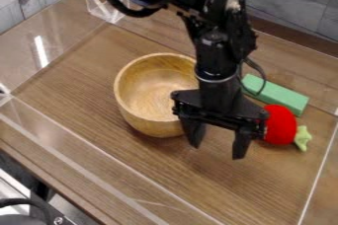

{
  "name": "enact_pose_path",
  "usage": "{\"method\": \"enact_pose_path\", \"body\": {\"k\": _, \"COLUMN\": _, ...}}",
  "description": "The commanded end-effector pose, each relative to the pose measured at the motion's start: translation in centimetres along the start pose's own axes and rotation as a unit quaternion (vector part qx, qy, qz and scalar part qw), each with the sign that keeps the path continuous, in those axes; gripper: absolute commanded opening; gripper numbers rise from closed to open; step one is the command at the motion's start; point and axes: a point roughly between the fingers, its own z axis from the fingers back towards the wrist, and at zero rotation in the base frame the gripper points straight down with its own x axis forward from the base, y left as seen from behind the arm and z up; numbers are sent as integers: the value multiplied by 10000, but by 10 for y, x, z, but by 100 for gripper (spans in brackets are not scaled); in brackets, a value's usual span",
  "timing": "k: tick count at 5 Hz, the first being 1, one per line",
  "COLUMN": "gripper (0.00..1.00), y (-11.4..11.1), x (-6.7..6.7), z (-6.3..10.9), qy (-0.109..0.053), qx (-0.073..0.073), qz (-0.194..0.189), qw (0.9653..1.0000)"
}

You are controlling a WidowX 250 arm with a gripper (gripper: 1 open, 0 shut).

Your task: Move the red fruit to the right

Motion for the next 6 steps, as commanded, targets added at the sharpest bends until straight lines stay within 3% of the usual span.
{"method": "enact_pose_path", "body": {"k": 1, "gripper": 100, "y": 2, "x": 16, "z": 13, "qy": -218, "qx": -51, "qz": 106, "qw": 9997}}
{"method": "enact_pose_path", "body": {"k": 2, "gripper": 100, "y": 11, "x": 14, "z": 9, "qy": -204, "qx": -55, "qz": 59, "qw": 9998}}
{"method": "enact_pose_path", "body": {"k": 3, "gripper": 0, "y": 19, "x": 11, "z": 1, "qy": -184, "qx": -41, "qz": 4, "qw": 9998}}
{"method": "enact_pose_path", "body": {"k": 4, "gripper": 100, "y": 19, "x": 10, "z": 2, "qy": -145, "qx": -61, "qz": -261, "qw": 9995}}
{"method": "enact_pose_path", "body": {"k": 5, "gripper": 100, "y": 19, "x": 8, "z": 6, "qy": -107, "qx": -87, "qz": -516, "qw": 9986}}
{"method": "enact_pose_path", "body": {"k": 6, "gripper": 100, "y": 18, "x": 5, "z": 4, "qy": -106, "qx": -75, "qz": -405, "qw": 9991}}
